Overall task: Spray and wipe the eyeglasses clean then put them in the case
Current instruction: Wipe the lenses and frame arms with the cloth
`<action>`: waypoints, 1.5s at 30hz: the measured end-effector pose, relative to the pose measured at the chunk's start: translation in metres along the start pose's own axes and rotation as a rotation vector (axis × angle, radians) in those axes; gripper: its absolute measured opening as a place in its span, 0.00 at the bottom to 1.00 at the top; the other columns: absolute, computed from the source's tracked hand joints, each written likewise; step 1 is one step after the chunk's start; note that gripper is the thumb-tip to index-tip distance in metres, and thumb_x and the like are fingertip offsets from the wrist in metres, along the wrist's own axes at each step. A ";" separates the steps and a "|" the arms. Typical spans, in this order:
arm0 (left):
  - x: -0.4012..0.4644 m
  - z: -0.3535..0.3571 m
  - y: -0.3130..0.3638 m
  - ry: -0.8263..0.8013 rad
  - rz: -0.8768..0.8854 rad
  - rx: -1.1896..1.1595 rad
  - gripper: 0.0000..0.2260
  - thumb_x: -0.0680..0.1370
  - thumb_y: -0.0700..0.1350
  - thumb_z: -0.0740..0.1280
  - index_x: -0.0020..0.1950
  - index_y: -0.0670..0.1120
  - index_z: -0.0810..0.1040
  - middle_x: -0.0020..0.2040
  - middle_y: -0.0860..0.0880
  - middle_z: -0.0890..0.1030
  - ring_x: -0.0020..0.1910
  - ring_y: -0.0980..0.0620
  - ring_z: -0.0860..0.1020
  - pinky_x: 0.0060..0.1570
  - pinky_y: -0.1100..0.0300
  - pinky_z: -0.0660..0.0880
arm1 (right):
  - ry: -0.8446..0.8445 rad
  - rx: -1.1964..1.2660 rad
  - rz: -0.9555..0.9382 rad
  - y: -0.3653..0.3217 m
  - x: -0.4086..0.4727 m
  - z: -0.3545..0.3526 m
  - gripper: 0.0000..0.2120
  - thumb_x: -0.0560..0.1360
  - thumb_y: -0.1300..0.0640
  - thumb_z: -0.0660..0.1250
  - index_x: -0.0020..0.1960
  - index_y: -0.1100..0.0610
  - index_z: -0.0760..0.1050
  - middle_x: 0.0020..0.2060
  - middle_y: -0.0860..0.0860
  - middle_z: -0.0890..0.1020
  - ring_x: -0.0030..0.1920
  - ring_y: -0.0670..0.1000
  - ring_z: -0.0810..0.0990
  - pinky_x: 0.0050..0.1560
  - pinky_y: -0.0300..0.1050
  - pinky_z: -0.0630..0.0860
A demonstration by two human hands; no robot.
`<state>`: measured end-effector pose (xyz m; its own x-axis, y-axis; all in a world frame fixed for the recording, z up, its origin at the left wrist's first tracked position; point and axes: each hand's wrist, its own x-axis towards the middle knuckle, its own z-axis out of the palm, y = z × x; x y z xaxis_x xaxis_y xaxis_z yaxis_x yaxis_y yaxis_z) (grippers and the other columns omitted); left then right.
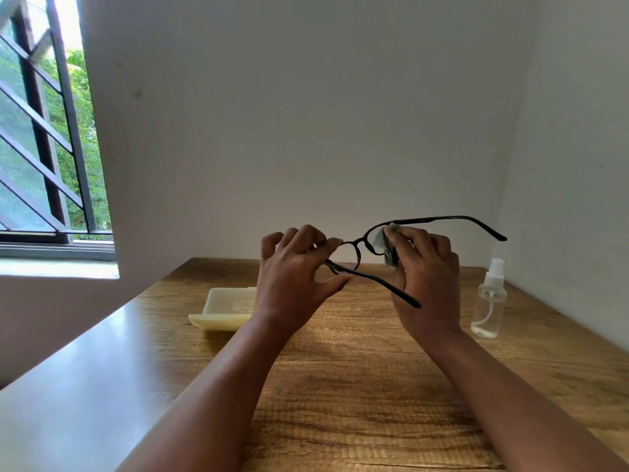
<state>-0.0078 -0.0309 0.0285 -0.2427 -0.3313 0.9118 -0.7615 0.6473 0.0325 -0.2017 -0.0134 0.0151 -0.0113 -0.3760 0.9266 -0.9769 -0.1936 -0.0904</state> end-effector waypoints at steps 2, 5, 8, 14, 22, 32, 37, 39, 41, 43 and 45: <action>0.000 0.000 0.000 0.003 0.006 -0.003 0.21 0.70 0.61 0.67 0.57 0.52 0.83 0.48 0.53 0.77 0.49 0.52 0.76 0.55 0.54 0.63 | -0.012 0.031 -0.047 -0.001 -0.001 -0.001 0.25 0.75 0.61 0.54 0.70 0.57 0.73 0.62 0.51 0.77 0.60 0.56 0.72 0.54 0.51 0.71; 0.000 -0.001 0.000 0.001 0.008 0.000 0.21 0.70 0.62 0.66 0.57 0.52 0.83 0.48 0.53 0.77 0.49 0.52 0.76 0.54 0.53 0.64 | -0.042 0.108 -0.145 -0.005 -0.001 -0.002 0.23 0.75 0.64 0.60 0.69 0.57 0.74 0.63 0.49 0.77 0.62 0.53 0.72 0.55 0.47 0.68; 0.000 -0.001 0.000 -0.008 0.005 0.010 0.21 0.70 0.62 0.66 0.57 0.52 0.83 0.48 0.53 0.77 0.49 0.51 0.76 0.54 0.53 0.63 | -0.031 0.124 -0.140 -0.006 -0.002 -0.002 0.20 0.75 0.62 0.59 0.65 0.57 0.77 0.59 0.48 0.80 0.59 0.53 0.73 0.54 0.46 0.69; 0.000 -0.002 0.000 -0.006 0.004 0.004 0.22 0.70 0.62 0.66 0.57 0.52 0.83 0.48 0.53 0.77 0.49 0.52 0.76 0.55 0.54 0.62 | 0.019 0.052 -0.047 0.000 -0.001 -0.002 0.19 0.72 0.60 0.54 0.56 0.55 0.80 0.51 0.49 0.82 0.52 0.56 0.74 0.46 0.49 0.70; 0.000 -0.001 0.001 -0.009 0.033 0.022 0.22 0.71 0.63 0.65 0.57 0.51 0.83 0.48 0.52 0.77 0.49 0.52 0.76 0.55 0.54 0.62 | -0.079 0.116 -0.146 0.000 -0.001 0.000 0.22 0.75 0.60 0.58 0.69 0.58 0.73 0.63 0.52 0.76 0.60 0.55 0.73 0.55 0.49 0.71; 0.000 -0.002 0.001 -0.016 0.014 0.021 0.23 0.71 0.63 0.64 0.57 0.51 0.83 0.48 0.52 0.77 0.50 0.51 0.76 0.56 0.54 0.61 | 0.014 0.082 -0.066 0.004 -0.002 0.001 0.13 0.76 0.62 0.65 0.59 0.56 0.77 0.51 0.50 0.82 0.52 0.55 0.78 0.47 0.50 0.73; 0.000 -0.002 0.001 -0.017 0.014 0.015 0.23 0.70 0.63 0.64 0.57 0.51 0.83 0.48 0.52 0.77 0.50 0.52 0.75 0.55 0.54 0.61 | -0.041 0.257 -0.109 0.000 -0.002 0.000 0.13 0.77 0.64 0.66 0.59 0.52 0.71 0.49 0.48 0.81 0.50 0.51 0.78 0.50 0.46 0.71; 0.000 -0.001 0.000 -0.016 0.016 0.019 0.23 0.70 0.64 0.64 0.57 0.51 0.83 0.48 0.52 0.77 0.50 0.52 0.75 0.55 0.54 0.61 | -0.044 0.299 -0.128 -0.004 -0.002 -0.001 0.17 0.77 0.65 0.67 0.62 0.52 0.69 0.52 0.49 0.81 0.52 0.50 0.78 0.52 0.45 0.70; 0.000 -0.001 -0.001 -0.016 0.016 0.025 0.23 0.70 0.64 0.64 0.57 0.51 0.82 0.48 0.52 0.77 0.50 0.52 0.75 0.55 0.55 0.61 | -0.035 0.269 -0.110 -0.006 -0.003 -0.001 0.20 0.75 0.65 0.67 0.65 0.53 0.69 0.54 0.50 0.82 0.54 0.52 0.78 0.53 0.46 0.71; 0.000 -0.002 -0.001 -0.011 0.006 0.029 0.23 0.70 0.64 0.64 0.57 0.51 0.82 0.48 0.52 0.77 0.50 0.51 0.75 0.55 0.55 0.61 | -0.018 0.217 -0.058 -0.005 -0.003 0.000 0.23 0.74 0.66 0.67 0.67 0.53 0.69 0.54 0.52 0.81 0.55 0.53 0.77 0.53 0.49 0.72; 0.001 -0.002 0.000 -0.003 -0.015 0.037 0.23 0.70 0.63 0.64 0.57 0.52 0.83 0.48 0.53 0.77 0.49 0.52 0.75 0.55 0.54 0.61 | -0.012 0.225 -0.003 -0.002 -0.003 0.002 0.21 0.74 0.66 0.68 0.65 0.54 0.69 0.53 0.52 0.80 0.54 0.55 0.76 0.49 0.50 0.75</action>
<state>-0.0072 -0.0298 0.0300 -0.2327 -0.3429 0.9101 -0.7865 0.6167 0.0312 -0.1995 -0.0133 0.0120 -0.0041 -0.3856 0.9227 -0.9048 -0.3914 -0.1676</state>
